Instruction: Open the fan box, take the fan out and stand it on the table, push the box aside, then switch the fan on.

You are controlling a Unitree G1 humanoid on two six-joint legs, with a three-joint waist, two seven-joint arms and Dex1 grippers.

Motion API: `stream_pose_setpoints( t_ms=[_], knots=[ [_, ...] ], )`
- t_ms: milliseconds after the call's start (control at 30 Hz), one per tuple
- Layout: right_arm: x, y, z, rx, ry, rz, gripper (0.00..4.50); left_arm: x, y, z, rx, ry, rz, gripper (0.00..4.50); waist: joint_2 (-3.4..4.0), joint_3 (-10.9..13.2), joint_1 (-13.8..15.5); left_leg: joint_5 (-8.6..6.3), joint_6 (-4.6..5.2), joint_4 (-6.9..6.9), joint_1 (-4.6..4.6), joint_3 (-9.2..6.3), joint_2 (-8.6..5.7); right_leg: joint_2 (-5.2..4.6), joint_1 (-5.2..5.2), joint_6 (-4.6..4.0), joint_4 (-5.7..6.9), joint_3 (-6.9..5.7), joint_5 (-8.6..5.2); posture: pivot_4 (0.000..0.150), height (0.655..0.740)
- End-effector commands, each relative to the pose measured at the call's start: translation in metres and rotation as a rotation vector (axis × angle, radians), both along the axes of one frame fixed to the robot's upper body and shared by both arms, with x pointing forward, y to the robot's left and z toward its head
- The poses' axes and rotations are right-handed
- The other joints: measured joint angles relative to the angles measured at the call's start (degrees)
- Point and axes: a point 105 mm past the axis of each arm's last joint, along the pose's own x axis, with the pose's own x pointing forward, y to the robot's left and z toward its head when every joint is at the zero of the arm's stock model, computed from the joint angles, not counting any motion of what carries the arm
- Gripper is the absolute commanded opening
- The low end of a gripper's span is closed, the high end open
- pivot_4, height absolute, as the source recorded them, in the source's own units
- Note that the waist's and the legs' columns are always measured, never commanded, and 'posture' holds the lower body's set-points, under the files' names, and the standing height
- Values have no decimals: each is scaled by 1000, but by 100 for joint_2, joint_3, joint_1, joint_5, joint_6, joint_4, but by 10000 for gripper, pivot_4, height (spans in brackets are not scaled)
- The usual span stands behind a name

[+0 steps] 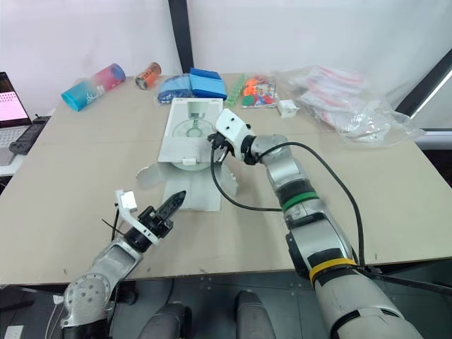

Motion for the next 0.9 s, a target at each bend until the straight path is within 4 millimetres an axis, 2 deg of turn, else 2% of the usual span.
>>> stream_pose_setpoints(
  t_ms=[33, 200, 433, 467, 500, 533, 600, 633, 667, 900],
  knots=[
    [4, -3, 14, 8, -40, -5, 411, 11, -7, -2, -60, 21, 27, 0, -1, 0, 1, 0, 0, 0, 0, 0, 0, 0, 1, 0, 0, 0, 0, 1500, 7400],
    [5, -6, 13, -3, -39, -7, 411, 21, -14, -12, -172, 106, 51, 0, 0, 0, 1, 0, 0, 0, -1, 0, 0, 0, 0, 0, -1, 0, 0, 1500, 7400],
    [5, -9, 13, -13, -41, -3, 411, 30, -24, -7, -266, 107, 19, 0, 6, -4, 1, 1, -1, 0, 1, -1, 0, 0, 1, 1, 0, 0, 1, 1500, 7400],
    [4, -9, 12, -15, -38, -3, 0, 31, -26, -5, -276, 105, 16, 5321, 6, -4, 1, 1, -2, 0, 2, -1, 0, 0, 2, 2, 0, 0, 1, 1500, 7400],
    [4, -9, 11, -18, -36, -2, 0, 33, -27, -3, -292, 103, 16, 6688, 6, -4, 1, 1, -2, 0, 2, -1, 0, 1, 3, 2, 0, 0, 1, 1500, 7400],
    [4, -9, 10, -20, -35, -1, 0, 35, -27, 0, -328, 101, 18, 10968, 6, -4, 1, 1, -2, 0, 2, -1, 0, 1, 3, 2, 0, 0, 1, 1500, 7400],
    [4, -8, 9, -24, -34, 0, 0, 38, -26, 5, -384, 100, 21, 15521, 6, -4, 1, 1, -2, 0, 2, -1, 0, 1, 2, 2, 0, 0, 1, 1500, 7400],
    [4, -8, 9, -26, -35, 1, 0, 41, -28, 7, -404, 105, 16, 19919, 6, -4, 1, 2, -3, 0, 0, -1, 0, 0, 1, 2, -1, 0, 1, 1500, 7400],
    [4, -8, 9, -27, -35, 1, 0, 42, -30, 8, -414, 110, 11, 21559, 6, -4, 2, 3, -5, 0, 0, -2, 0, 0, 1, 2, -1, -1, 1, 1500, 7400],
    [4, -8, 10, -43, -46, 4, 0, 49, -44, 10, -417, 114, -46, 21559, 5, -4, 2, 17, -30, -1, 0, -1, 0, 1, 1, 3, -3, 0, 2, 1500, 7400]
  ],
)
